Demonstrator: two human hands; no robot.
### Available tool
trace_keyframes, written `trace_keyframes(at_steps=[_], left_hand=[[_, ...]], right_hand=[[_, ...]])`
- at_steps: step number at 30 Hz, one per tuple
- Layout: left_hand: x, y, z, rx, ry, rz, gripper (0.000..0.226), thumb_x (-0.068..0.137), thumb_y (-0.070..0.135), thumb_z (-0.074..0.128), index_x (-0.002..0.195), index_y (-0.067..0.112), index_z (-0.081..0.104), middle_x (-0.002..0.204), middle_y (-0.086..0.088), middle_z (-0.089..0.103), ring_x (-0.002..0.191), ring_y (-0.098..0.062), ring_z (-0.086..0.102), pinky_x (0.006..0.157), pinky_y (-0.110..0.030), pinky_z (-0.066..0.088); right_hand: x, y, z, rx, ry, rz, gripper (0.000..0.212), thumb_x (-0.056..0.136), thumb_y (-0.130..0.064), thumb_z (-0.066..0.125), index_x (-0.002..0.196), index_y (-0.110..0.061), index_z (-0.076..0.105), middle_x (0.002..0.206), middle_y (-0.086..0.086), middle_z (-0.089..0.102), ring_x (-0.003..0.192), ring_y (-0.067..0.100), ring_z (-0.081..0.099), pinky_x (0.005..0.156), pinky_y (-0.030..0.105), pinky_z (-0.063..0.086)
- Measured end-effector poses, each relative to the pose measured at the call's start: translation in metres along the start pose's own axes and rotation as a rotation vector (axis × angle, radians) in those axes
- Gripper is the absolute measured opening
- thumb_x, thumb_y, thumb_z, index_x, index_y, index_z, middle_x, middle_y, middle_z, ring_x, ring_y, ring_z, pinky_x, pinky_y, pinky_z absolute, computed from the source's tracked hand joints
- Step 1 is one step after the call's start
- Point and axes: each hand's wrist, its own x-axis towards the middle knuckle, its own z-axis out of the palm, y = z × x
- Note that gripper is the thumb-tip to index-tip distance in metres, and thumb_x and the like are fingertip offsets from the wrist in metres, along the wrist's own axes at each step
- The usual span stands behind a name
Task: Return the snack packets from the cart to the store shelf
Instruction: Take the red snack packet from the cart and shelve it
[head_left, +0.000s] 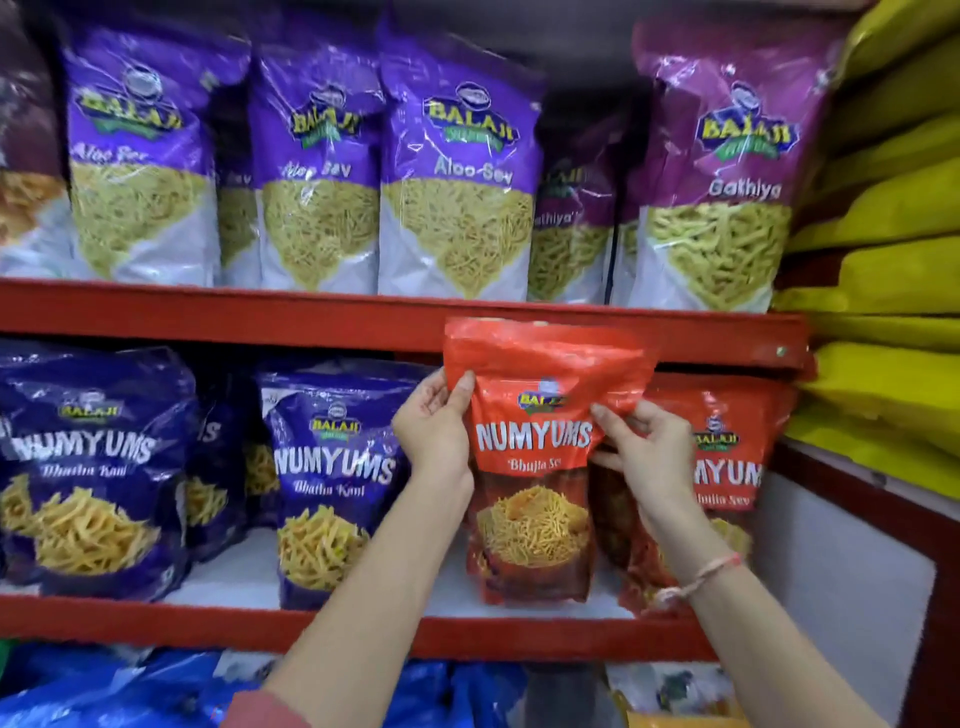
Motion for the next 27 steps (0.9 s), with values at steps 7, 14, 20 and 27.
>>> trace_keyframes(at_steps=[7, 14, 20, 27], left_hand=[[0.024, -0.058, 0.003, -0.043, 0.229, -0.065, 0.03, 0.082, -0.007, 0.06, 0.112, -0.008, 0.058, 0.102, -0.013, 0.062, 0.086, -0.021, 0.057, 0.083, -0.029, 0.048], [0.073, -0.066, 0.015, -0.121, 0.175, -0.083, 0.02, 0.088, -0.005, 0.05, 0.103, 0.0, 0.062, 0.069, 0.006, 0.067, 0.067, -0.012, 0.058, 0.072, -0.031, 0.048], [0.074, -0.071, -0.005, 0.124, 0.048, -0.087, 0.033, 0.09, 0.012, 0.056, 0.123, 0.007, 0.055, 0.102, -0.001, 0.063, 0.054, 0.003, 0.064, 0.052, -0.013, 0.054], [0.062, -0.11, -0.067, 0.583, 0.125, -0.226, 0.062, 0.086, 0.063, 0.035, 0.127, 0.019, 0.05, 0.136, -0.009, 0.055, 0.121, -0.033, 0.053, 0.106, -0.051, 0.04]], right_hand=[[0.029, 0.055, 0.021, 0.013, 0.127, 0.114, 0.017, 0.083, -0.011, 0.069, 0.07, -0.016, 0.06, 0.08, 0.007, 0.065, 0.073, 0.02, 0.064, 0.056, 0.031, 0.056], [0.065, 0.082, 0.044, -0.012, 0.129, 0.159, 0.014, 0.083, -0.013, 0.069, 0.076, -0.002, 0.063, 0.078, 0.013, 0.064, 0.066, 0.024, 0.061, 0.065, 0.045, 0.059], [0.072, 0.11, 0.054, -0.127, 0.092, 0.144, 0.008, 0.081, -0.032, 0.068, 0.087, -0.027, 0.07, 0.095, 0.009, 0.074, 0.089, 0.029, 0.069, 0.085, 0.047, 0.055], [0.04, 0.125, 0.041, -0.077, 0.059, 0.371, 0.039, 0.09, -0.051, 0.047, 0.123, -0.03, 0.049, 0.12, 0.003, 0.06, 0.105, 0.023, 0.054, 0.098, 0.041, 0.043]])
